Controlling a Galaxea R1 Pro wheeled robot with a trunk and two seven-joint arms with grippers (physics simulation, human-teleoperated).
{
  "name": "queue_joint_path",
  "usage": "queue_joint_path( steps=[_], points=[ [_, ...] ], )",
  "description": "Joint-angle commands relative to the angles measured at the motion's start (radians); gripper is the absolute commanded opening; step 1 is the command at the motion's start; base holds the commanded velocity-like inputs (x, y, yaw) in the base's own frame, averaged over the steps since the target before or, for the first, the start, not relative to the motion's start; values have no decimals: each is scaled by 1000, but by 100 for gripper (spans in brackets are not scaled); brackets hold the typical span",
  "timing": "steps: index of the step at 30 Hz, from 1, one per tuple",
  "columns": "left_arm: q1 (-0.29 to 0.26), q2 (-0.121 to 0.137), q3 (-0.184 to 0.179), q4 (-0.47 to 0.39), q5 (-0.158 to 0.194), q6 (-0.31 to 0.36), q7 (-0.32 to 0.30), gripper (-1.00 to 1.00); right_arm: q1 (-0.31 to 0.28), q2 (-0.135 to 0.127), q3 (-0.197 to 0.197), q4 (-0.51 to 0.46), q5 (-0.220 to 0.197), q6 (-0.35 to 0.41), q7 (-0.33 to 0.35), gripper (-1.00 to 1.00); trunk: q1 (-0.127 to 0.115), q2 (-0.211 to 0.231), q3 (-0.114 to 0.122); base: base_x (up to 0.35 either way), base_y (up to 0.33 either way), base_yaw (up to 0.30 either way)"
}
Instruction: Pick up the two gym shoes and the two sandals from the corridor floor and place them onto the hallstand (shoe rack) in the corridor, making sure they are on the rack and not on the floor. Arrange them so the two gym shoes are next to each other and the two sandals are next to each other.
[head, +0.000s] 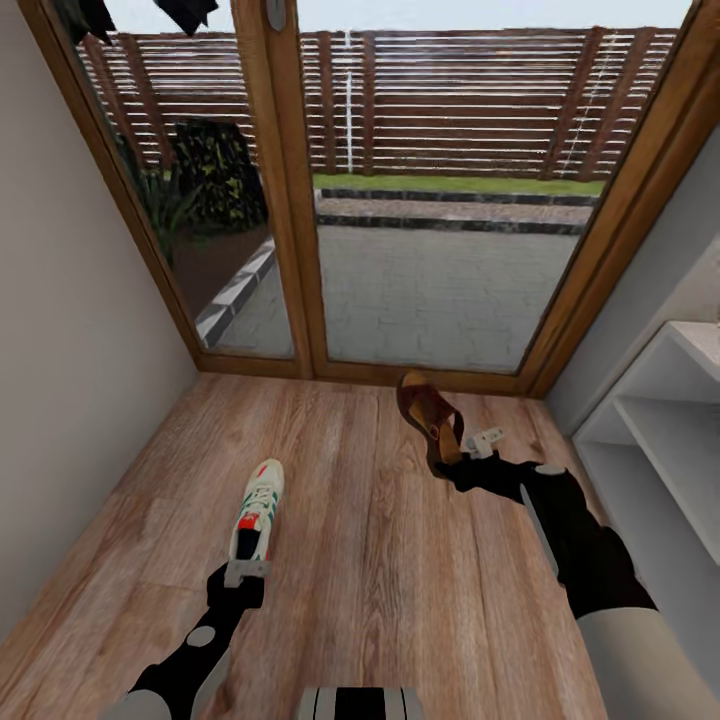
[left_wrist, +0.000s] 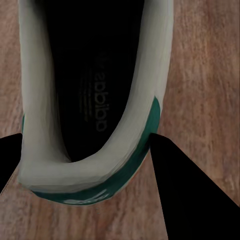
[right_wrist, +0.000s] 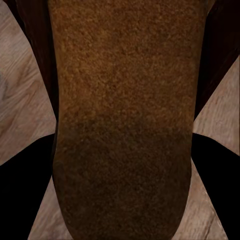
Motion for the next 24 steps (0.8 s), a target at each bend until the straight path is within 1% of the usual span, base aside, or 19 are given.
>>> queue_joint_path(
  steps=[1, 3, 7, 13, 17, 18, 21, 23, 24],
  points=[
    [0, 0, 2, 1, -11, -3, 6, -100, 9, -1, -1, 4, 11, -28, 6, -100, -1, 0, 5, 0, 0, 0],
    [0, 0, 3, 1, -10, -4, 6, -100, 43, -1, -7, 13, 12, -82, 2, -100, -1, 1, 16, 0, 0, 0],
    [0, 0, 4, 1, -9, -10, 6, -100, 77, 0, -20, 17, 11, -121, -1, -100, -3, 1, 37, 0, 0, 0],
    [3, 0, 4, 3, -9, -12, 6, -100, 138, 1, -37, 20, 10, -203, -3, -100, -6, 3, 70, 0, 0, 0],
    [15, 0, 5, 2, -13, -12, 5, -100, 183, 2, -59, 22, 10, -266, -3, -100, -8, 4, 92, 0, 0, 0],
    [26, 1, 7, 1, -13, -13, 5, -100, 212, 4, -77, 37, 10, -316, -4, -100, -8, 4, 97, 0, 0, 0],
    [38, 2, 9, -5, -10, -16, 6, -100, 227, 4, -85, 69, 10, -366, -17, -100, -10, 5, 113, 0, 0, 0],
    [42, 2, 9, -8, -8, -16, 8, -100, 233, 2, -102, 105, 10, -409, -47, -100, -10, 5, 124, 0, 0, 0],
    [43, 1, 9, -7, -8, -16, 8, -100, 236, 2, -117, 126, 10, -430, -66, -100, -11, 5, 130, 0, 0, 0]
  ],
)
